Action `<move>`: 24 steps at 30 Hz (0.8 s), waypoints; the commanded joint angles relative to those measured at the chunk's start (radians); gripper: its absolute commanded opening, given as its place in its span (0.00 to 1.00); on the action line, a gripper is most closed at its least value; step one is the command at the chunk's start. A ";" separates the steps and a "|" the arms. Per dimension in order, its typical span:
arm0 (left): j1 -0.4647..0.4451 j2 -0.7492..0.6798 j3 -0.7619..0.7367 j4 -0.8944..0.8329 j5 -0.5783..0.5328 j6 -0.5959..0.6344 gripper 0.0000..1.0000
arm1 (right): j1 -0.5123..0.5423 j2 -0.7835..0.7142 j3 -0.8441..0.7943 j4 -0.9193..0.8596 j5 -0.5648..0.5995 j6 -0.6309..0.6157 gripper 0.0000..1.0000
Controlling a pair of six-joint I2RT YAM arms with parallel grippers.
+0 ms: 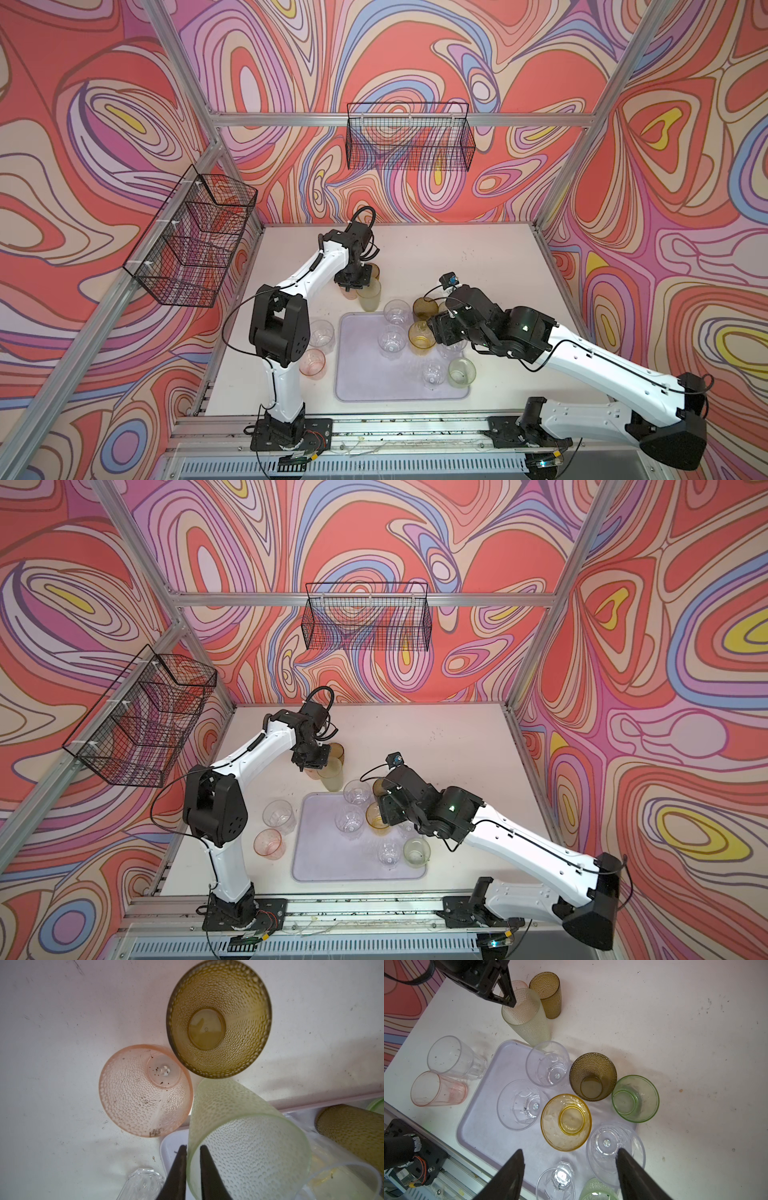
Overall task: Place the glasses into the tray
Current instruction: 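Close the left gripper on the pale green frosted cup's rim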
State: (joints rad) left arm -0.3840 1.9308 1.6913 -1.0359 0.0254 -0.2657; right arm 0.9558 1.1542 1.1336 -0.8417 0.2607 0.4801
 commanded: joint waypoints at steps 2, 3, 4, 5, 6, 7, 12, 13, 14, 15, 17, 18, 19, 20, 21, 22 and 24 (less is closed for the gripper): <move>0.009 0.001 -0.003 -0.021 0.000 -0.003 0.13 | -0.004 -0.010 0.008 -0.003 0.000 -0.001 0.72; 0.008 -0.001 -0.003 -0.021 -0.002 -0.002 0.13 | -0.005 -0.010 0.009 -0.001 0.000 0.000 0.72; 0.009 0.000 -0.004 -0.022 -0.002 -0.001 0.12 | -0.004 -0.010 0.009 -0.001 -0.001 0.000 0.72; 0.010 -0.001 -0.004 -0.023 -0.002 0.000 0.12 | -0.004 -0.010 0.009 -0.001 -0.002 0.000 0.72; 0.008 -0.002 -0.003 -0.024 -0.002 0.000 0.11 | -0.003 -0.010 0.009 -0.001 -0.003 -0.001 0.72; 0.009 -0.003 -0.004 -0.024 -0.002 0.000 0.11 | -0.004 -0.010 0.009 0.000 -0.004 -0.001 0.72; 0.010 -0.004 -0.002 -0.028 0.000 0.002 0.08 | -0.003 -0.006 0.013 0.000 -0.007 -0.002 0.72; 0.008 -0.006 -0.002 -0.028 -0.002 0.002 0.06 | -0.004 -0.004 0.015 0.001 -0.007 -0.003 0.72; 0.008 -0.010 -0.002 -0.028 -0.002 0.002 0.05 | -0.004 -0.002 0.017 0.001 -0.006 -0.003 0.72; 0.008 -0.013 -0.002 -0.027 -0.002 0.002 0.05 | -0.005 -0.002 0.018 0.001 -0.006 -0.005 0.72; 0.009 -0.017 0.004 -0.030 -0.001 0.002 0.03 | -0.004 0.002 0.021 0.000 -0.006 -0.007 0.72; 0.009 -0.019 0.010 -0.033 0.001 0.002 0.01 | -0.004 0.004 0.024 -0.001 -0.006 -0.008 0.72; 0.008 -0.021 0.016 -0.038 0.002 0.001 0.01 | -0.004 0.006 0.027 -0.001 -0.007 -0.009 0.72; 0.009 -0.022 0.020 -0.041 0.003 0.003 0.00 | -0.005 0.008 0.030 0.001 -0.009 -0.011 0.72; 0.008 -0.023 0.025 -0.045 0.003 0.003 0.00 | -0.004 0.011 0.032 0.001 -0.008 -0.014 0.72; 0.009 -0.025 0.030 -0.048 0.001 0.003 0.00 | -0.005 0.014 0.035 0.003 -0.011 -0.015 0.72; 0.008 -0.034 0.032 -0.053 -0.003 0.004 0.00 | -0.004 0.018 0.037 0.007 -0.012 -0.018 0.72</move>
State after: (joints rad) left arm -0.3836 1.9305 1.6955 -1.0473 0.0257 -0.2653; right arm 0.9558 1.1610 1.1416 -0.8417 0.2527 0.4728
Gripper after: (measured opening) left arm 0.070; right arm 0.724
